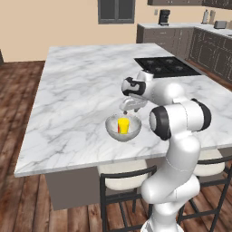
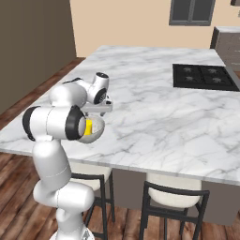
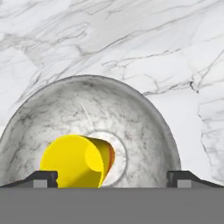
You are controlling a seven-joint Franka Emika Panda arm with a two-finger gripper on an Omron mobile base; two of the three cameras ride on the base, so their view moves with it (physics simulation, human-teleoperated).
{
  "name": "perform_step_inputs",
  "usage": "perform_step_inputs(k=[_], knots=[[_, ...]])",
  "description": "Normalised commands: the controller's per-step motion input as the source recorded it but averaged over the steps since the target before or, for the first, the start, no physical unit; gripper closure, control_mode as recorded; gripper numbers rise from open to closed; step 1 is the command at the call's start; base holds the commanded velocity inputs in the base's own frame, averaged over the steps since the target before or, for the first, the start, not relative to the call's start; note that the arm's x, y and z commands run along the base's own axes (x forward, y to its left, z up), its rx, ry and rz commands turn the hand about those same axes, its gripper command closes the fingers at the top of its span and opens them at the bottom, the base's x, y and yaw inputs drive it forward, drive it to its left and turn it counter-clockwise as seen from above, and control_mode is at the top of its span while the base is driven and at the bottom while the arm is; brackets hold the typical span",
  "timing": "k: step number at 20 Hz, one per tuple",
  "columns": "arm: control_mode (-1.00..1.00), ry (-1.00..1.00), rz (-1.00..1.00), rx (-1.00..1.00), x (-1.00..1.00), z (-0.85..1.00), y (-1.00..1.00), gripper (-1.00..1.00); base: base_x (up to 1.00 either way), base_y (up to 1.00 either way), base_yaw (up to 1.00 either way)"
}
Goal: Place the cup inside the bowl on the dining table and move the bowl to any counter.
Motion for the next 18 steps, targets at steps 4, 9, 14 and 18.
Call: perform_step_inputs(k=[4, 9, 14, 18], knots=[[-1.00, 0.00, -0.08, 0.00, -0.17, 0.00, -0.43, -1.00, 0.00, 0.00, 0.00], [-1.00, 0.00, -0.11, 0.00, -0.18, 0.00, -0.38, -1.00, 0.00, 0.00, 0.00], [-1.00, 0.00, -0.16, 0.02, 0.00, 0.00, -0.32, -1.00, 0.00, 0.00, 0.00], [-1.00, 0.00, -0.19, 0.02, 0.00, 0.00, -0.22, -1.00, 0.00, 0.00, 0.00]])
